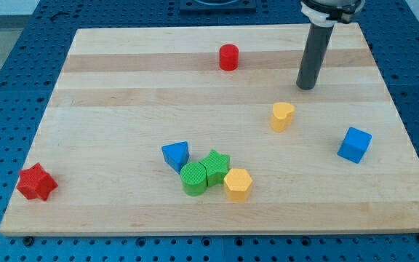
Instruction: Slide the yellow heart towards green star
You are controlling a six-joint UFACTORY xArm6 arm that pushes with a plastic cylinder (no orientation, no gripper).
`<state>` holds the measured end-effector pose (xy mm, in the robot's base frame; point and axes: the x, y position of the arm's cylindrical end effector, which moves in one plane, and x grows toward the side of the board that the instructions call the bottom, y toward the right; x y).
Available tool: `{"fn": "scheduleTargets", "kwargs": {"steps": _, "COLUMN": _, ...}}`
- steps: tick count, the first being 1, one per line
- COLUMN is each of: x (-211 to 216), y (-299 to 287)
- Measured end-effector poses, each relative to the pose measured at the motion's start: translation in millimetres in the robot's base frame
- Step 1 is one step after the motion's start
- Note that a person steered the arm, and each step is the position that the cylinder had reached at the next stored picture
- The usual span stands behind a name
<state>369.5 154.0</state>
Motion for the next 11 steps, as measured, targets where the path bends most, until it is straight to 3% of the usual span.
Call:
{"fn": "scheduleTargets", "kwargs": {"steps": 2, "x": 40, "y": -8}}
{"fn": "scheduleTargets", "kwargs": {"steps": 5, "x": 24, "y": -10}}
{"fn": "scheduleTargets", "kwargs": {"steps": 7, "x": 70, "y": -6}}
{"fn": "scheduleTargets", "kwargs": {"steps": 8, "x": 53, "y": -9}}
{"fn": "scheduleTargets", "kwargs": {"steps": 11, "x": 80, "y": -71}}
